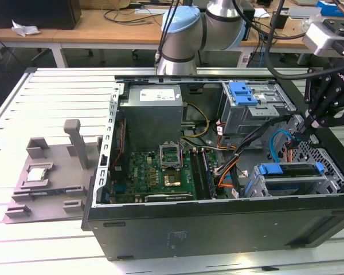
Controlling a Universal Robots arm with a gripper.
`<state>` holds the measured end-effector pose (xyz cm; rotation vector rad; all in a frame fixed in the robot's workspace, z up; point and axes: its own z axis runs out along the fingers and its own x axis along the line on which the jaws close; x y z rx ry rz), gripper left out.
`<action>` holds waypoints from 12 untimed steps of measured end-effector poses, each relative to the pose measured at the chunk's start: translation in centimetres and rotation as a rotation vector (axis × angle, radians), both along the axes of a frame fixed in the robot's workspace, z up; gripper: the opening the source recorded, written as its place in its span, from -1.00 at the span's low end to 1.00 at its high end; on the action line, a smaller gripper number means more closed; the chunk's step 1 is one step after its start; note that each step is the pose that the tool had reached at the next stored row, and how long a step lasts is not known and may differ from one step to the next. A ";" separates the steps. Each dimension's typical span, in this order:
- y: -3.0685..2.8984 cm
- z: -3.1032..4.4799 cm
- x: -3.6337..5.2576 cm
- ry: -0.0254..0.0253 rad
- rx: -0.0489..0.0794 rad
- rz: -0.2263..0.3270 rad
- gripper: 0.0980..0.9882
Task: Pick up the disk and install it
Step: 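Insert the first disk wire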
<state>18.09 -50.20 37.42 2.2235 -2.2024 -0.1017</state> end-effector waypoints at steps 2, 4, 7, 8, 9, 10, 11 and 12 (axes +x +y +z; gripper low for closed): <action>0.00 0.00 0.00 0.0000 0.000 0.000 -0.84; 0.00 0.00 0.00 0.0001 0.000 0.000 -0.69; 0.03 -0.11 0.00 0.0001 -0.001 0.000 -0.54; 0.10 -0.22 0.00 0.0001 -0.002 0.000 -0.54; 0.23 -0.37 0.01 0.0000 -0.002 0.000 -0.54; 0.44 -0.54 0.02 0.0000 -0.004 0.000 -0.54; 0.67 -0.67 0.04 0.0000 -0.006 0.000 -0.54; 0.95 -0.78 0.04 0.0000 -0.008 0.000 -0.54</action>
